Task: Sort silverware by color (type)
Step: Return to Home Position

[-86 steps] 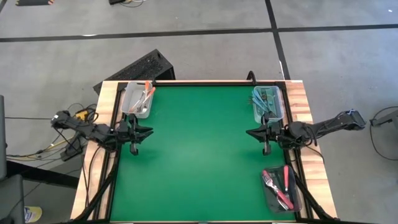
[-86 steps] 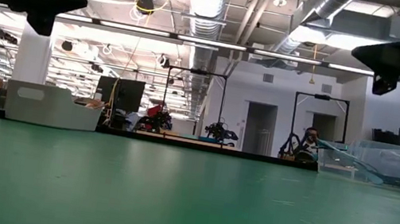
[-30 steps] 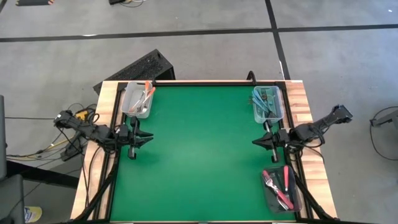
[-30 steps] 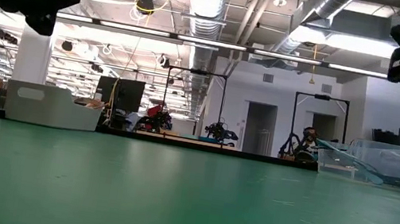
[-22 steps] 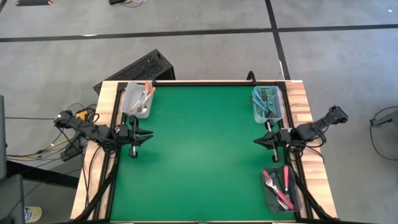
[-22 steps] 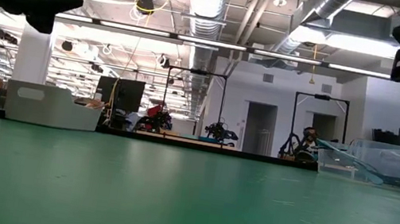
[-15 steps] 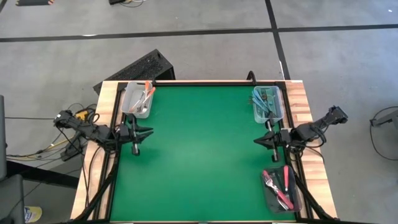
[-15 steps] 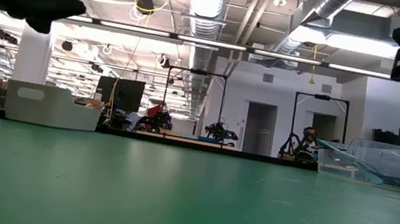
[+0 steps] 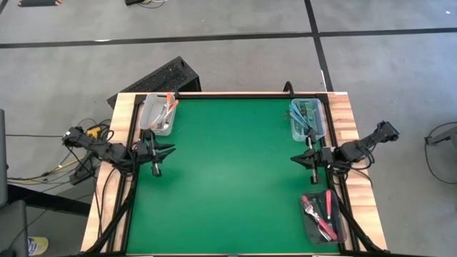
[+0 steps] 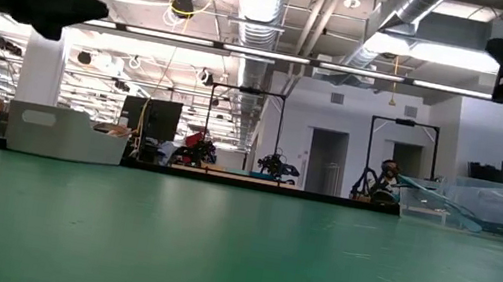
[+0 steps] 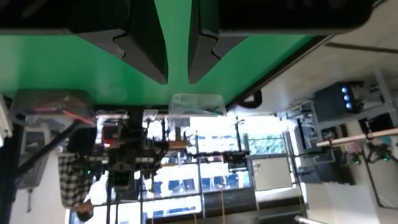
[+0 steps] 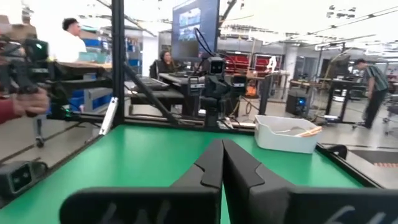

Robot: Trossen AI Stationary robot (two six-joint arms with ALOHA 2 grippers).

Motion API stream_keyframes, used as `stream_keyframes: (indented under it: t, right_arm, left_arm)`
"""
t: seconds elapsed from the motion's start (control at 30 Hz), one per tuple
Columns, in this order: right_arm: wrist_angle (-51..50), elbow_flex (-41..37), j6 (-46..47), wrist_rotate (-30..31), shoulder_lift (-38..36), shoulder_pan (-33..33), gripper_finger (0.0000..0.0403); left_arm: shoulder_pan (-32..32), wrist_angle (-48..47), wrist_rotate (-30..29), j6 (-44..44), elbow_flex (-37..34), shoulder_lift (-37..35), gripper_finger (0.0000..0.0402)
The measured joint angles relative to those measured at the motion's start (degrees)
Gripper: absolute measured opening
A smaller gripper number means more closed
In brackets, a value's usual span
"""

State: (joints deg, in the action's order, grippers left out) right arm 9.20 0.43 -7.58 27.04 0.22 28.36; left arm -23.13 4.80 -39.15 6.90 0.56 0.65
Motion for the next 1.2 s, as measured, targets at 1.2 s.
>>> stream_keyframes:
  t: [1.2]
  right_arm:
    - [-3.0, -0.1, 9.5, -13.6, 1.8, -16.7, 0.0033]
  left_arm:
    - [0.0, -1.1, 5.4, 0.8, 0.2, 0.5, 0.0052]
